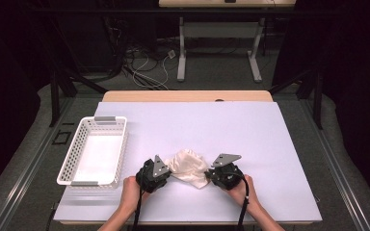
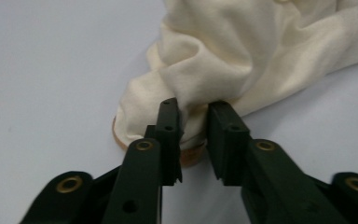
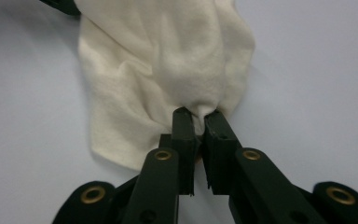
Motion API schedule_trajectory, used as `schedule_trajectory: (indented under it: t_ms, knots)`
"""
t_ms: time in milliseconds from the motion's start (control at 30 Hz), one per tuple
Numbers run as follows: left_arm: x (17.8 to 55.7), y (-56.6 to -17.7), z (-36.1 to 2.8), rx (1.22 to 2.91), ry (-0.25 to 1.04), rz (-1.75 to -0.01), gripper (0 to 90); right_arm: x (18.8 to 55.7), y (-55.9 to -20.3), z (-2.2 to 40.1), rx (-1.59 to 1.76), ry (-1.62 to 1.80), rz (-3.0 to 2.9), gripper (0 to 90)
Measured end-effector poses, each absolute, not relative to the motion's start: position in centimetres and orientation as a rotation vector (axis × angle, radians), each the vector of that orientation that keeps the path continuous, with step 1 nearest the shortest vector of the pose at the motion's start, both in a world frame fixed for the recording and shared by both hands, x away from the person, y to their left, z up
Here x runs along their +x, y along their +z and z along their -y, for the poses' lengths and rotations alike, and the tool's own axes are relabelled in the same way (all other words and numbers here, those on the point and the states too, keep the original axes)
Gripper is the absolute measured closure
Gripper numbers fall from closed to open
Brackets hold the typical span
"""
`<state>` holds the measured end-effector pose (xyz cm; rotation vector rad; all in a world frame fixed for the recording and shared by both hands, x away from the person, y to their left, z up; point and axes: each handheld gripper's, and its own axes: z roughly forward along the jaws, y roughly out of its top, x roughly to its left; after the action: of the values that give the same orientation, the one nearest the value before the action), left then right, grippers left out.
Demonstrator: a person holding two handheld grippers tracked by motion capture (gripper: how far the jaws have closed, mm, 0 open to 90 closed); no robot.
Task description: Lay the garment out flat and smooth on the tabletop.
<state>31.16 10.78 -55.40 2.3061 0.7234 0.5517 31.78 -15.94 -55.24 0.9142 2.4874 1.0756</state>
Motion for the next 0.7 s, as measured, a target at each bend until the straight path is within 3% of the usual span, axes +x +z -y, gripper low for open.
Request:
schedule_trajectory:
  t_ms: [133,400,700]
  knots:
    - [30.9,-55.4,-10.4,2.311,0.549,-0.694,85.7,31.5,-54.4,15.9,0.89,1.108,-2.461,86.3]
    - [30.1,-52.8,-10.8,2.194,0.655,-0.653,84.4,31.2,-52.1,16.9,0.915,1.193,-2.353,86.0]
    - [31.0,-53.9,-12.3,2.231,0.608,-0.747,67.8,31.9,-54.4,17.2,0.994,1.078,-2.415,68.8]
